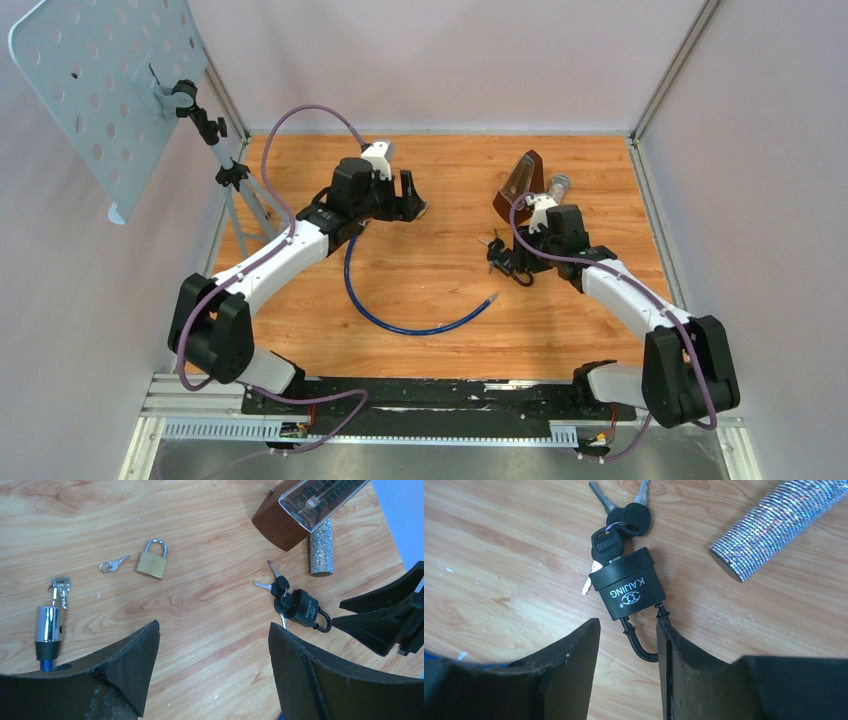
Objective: Lock with the key
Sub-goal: Pick up the lock from the center of the board.
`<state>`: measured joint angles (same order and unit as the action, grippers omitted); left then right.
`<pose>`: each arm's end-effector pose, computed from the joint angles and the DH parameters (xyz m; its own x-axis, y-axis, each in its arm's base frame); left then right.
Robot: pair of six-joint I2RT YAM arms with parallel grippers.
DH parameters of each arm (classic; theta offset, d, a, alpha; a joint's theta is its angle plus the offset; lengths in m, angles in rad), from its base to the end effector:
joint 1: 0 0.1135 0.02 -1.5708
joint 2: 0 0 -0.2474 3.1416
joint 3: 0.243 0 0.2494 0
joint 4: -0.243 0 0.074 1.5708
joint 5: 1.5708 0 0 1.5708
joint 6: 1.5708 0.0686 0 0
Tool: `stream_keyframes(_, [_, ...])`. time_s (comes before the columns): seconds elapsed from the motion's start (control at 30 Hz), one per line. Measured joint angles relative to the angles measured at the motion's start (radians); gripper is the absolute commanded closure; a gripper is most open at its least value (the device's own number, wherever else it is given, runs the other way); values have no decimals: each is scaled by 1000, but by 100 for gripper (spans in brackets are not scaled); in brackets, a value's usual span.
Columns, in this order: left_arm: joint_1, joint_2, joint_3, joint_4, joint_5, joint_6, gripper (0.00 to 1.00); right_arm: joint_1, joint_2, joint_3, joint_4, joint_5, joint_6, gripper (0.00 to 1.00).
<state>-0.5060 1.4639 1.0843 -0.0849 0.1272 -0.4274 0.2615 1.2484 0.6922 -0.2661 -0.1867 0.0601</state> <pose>0.3174 -0.1858 0.2619 -0.5970 -0.1392 -0.7901 0.3654 0.8295 -0.4223 0.2625 0.0834 0.1677 -0.7291 -0.1340 -0.6711 -0.3329 0.9263 0.1766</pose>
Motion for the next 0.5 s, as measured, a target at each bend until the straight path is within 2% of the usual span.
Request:
stream_keyframes(0.23, [3,-4,-3,-13,-14,18,14,65,110,23,-44,33,-134,65])
stream_keyframes(0.5, [14,-4,-4,-15,-17,23,14,95,134,23,-59,40,-217,65])
